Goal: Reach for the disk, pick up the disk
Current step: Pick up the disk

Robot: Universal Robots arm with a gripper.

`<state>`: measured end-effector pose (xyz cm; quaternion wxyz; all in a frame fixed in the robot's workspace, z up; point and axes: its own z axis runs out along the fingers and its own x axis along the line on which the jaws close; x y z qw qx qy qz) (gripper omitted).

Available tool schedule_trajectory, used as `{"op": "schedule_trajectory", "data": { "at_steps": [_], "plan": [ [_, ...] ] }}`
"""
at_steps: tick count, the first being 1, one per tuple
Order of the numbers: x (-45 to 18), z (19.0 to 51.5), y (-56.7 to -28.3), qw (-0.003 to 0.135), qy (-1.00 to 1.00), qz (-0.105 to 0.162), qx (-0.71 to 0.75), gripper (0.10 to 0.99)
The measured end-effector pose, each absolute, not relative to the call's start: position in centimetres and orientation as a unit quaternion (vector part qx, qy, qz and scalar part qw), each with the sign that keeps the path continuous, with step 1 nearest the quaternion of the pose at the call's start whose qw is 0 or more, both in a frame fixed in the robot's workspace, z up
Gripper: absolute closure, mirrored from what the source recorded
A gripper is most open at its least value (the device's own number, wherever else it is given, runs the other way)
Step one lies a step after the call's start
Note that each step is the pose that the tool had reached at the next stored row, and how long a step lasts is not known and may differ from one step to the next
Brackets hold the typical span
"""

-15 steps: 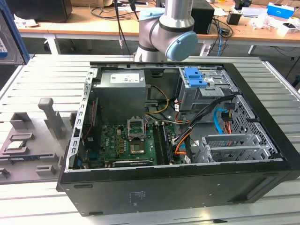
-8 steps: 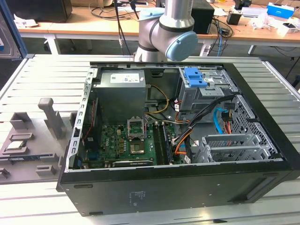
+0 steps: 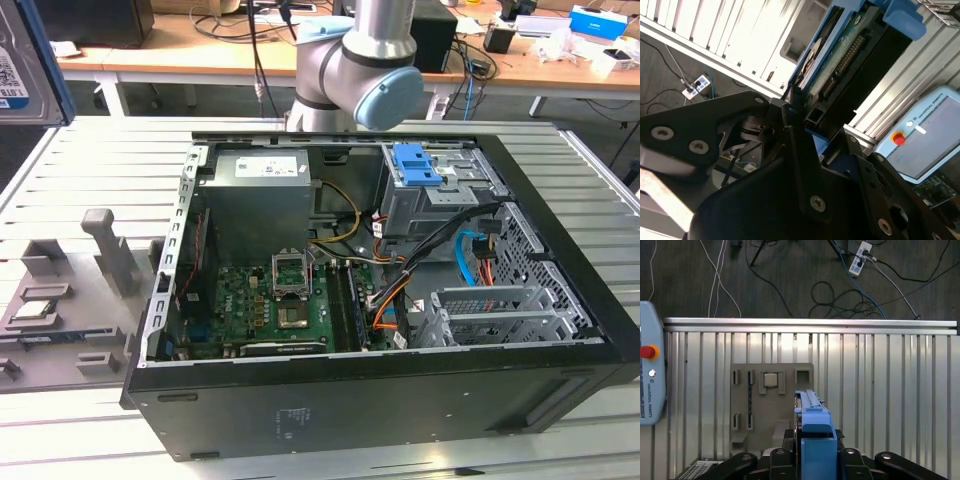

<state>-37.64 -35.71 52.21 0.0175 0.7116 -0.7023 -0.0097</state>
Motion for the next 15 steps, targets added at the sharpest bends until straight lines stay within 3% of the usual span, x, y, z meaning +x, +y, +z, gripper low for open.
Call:
{"op": "schedule_trajectory", "data": {
  "at_steps": [15],
  "plan": [
    [-31.7,52.2,-35.4,0.018,-0.702,-0.01,0.712,0.718]
  ]
}}
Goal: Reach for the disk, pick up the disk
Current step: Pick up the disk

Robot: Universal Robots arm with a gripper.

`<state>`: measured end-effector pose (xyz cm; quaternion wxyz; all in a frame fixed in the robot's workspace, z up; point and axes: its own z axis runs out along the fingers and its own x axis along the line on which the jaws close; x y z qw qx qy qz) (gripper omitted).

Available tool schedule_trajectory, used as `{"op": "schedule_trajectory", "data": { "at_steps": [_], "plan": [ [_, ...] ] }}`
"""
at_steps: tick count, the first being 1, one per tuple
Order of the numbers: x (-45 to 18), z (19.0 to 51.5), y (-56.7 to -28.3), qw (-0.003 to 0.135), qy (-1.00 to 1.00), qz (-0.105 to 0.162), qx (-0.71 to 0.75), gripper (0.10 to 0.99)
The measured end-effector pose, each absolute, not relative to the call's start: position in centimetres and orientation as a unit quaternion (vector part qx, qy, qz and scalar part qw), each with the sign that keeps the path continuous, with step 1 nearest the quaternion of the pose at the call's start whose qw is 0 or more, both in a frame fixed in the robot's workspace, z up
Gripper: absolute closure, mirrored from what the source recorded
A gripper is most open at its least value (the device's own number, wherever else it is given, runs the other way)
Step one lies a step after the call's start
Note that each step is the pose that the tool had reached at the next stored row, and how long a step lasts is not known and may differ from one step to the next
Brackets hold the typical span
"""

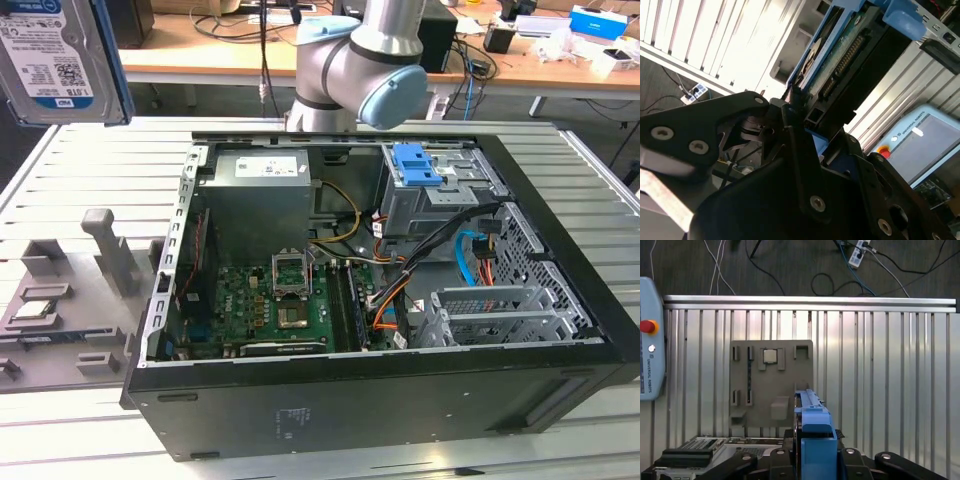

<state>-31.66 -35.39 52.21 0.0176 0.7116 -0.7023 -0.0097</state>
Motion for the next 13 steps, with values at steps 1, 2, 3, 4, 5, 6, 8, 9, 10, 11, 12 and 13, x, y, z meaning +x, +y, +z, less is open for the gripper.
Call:
{"op": "schedule_trajectory", "data": {
  "at_steps": [1,2,3,4,5,6,8,9,10,11,12,13],
  "plan": [
    [-31.4,52.2,-35.4,0.018,-0.702,-0.01,0.712,0.718],
    [-30.9,52.2,-35.4,0.017,-0.702,-0.01,0.712,0.718],
    [-30.6,52.2,-35.3,0.018,-0.702,-0.01,0.712,0.718],
    [-29.9,52.2,-35.3,0.018,-0.702,-0.01,0.712,0.718],
    [-29.3,52.2,-35.2,0.018,-0.702,-0.01,0.712,0.718],
    [-28.9,52.2,-35.2,0.018,-0.702,-0.01,0.712,0.718],
    [-28.0,52.2,-35.2,0.018,-0.702,-0.01,0.712,0.718],
    [-27.7,52.2,-35.1,0.018,-0.702,-0.01,0.712,0.718],
    [-27.4,52.2,-35.1,0.018,-0.702,-0.01,0.712,0.718],
    [-27.1,52.2,-35.1,0.018,-0.702,-0.01,0.712,0.718],
    [-26.6,52.2,-35.1,0.018,-0.702,-0.01,0.712,0.718],
    [-26.3,52.2,-35.1,0.017,-0.702,-0.01,0.712,0.718]
  ]
}}
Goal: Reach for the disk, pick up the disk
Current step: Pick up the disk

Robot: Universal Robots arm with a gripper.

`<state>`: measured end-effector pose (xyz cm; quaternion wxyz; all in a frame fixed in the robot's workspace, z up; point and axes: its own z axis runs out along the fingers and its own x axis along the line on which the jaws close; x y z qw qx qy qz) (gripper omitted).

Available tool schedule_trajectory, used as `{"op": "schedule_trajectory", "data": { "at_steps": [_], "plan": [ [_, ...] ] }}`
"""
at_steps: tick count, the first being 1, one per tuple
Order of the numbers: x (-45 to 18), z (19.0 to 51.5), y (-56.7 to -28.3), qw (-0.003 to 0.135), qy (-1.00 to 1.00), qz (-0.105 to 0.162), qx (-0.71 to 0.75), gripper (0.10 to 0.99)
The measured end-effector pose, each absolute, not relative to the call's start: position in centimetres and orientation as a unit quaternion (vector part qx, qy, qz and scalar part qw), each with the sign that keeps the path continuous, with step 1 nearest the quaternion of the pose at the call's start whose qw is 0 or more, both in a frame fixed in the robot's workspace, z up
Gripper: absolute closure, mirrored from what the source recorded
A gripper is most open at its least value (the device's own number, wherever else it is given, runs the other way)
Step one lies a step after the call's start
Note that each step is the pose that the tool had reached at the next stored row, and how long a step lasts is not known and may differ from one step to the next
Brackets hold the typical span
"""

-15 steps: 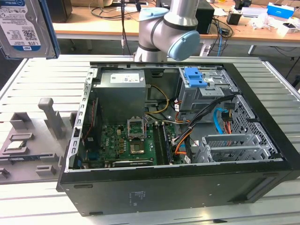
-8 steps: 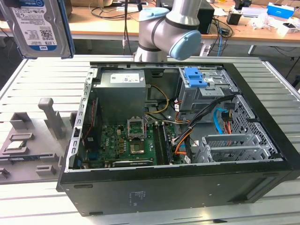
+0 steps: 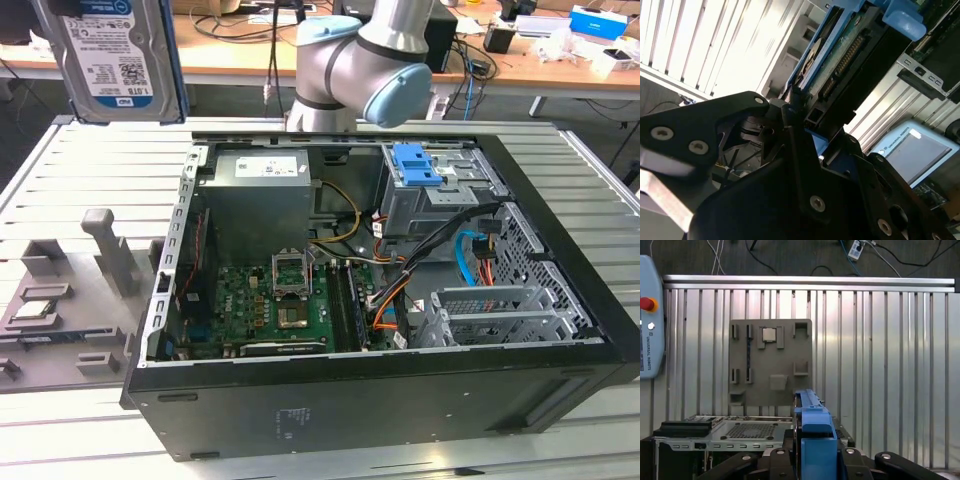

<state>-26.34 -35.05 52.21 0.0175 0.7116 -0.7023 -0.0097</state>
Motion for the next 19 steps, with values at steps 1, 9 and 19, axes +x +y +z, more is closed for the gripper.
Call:
{"op": "schedule_trajectory", "data": {
  "at_steps": [1,9,19],
  "plan": [
    [-25.8,52.2,-35.0,0.018,-0.702,-0.01,0.712,0.718],
    [-19.4,52.2,-34.6,0.018,-0.702,-0.01,0.712,0.718],
    [-15.9,52.2,-34.2,0.018,-0.702,-0.01,0.712,0.718]
  ]
}}
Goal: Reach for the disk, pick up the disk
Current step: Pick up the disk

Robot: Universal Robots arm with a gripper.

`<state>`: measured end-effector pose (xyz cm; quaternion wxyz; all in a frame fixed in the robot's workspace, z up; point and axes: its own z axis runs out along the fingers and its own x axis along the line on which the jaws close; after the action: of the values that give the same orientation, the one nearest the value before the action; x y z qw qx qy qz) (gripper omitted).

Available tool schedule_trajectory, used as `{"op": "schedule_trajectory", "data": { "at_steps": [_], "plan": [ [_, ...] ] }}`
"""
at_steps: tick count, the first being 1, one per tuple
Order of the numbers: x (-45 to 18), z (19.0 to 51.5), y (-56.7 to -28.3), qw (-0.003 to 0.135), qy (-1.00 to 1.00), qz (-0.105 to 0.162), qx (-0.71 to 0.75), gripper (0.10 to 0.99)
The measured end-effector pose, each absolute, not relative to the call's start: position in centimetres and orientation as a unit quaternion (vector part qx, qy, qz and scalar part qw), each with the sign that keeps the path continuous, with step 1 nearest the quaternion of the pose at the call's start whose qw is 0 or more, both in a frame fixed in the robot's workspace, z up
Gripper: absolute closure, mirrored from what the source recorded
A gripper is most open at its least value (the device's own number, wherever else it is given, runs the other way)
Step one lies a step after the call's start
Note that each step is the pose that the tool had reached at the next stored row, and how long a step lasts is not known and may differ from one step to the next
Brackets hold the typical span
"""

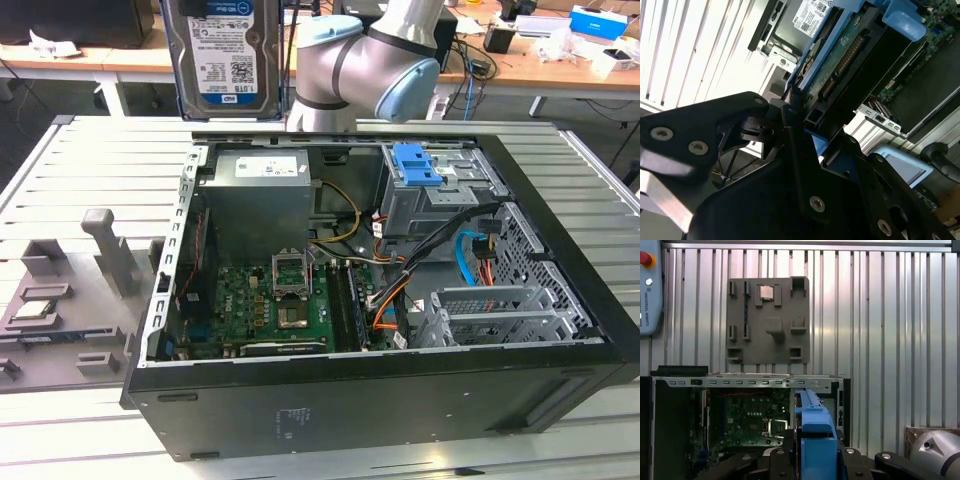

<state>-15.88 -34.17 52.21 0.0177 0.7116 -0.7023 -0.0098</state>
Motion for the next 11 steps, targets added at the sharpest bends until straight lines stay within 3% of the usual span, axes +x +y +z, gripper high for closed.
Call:
{"op": "schedule_trajectory", "data": {
  "at_steps": [11],
  "plan": [
    [-13.2,51.2,-34.1,0.019,-0.702,-0.009,0.712,0.718]
  ]
}}
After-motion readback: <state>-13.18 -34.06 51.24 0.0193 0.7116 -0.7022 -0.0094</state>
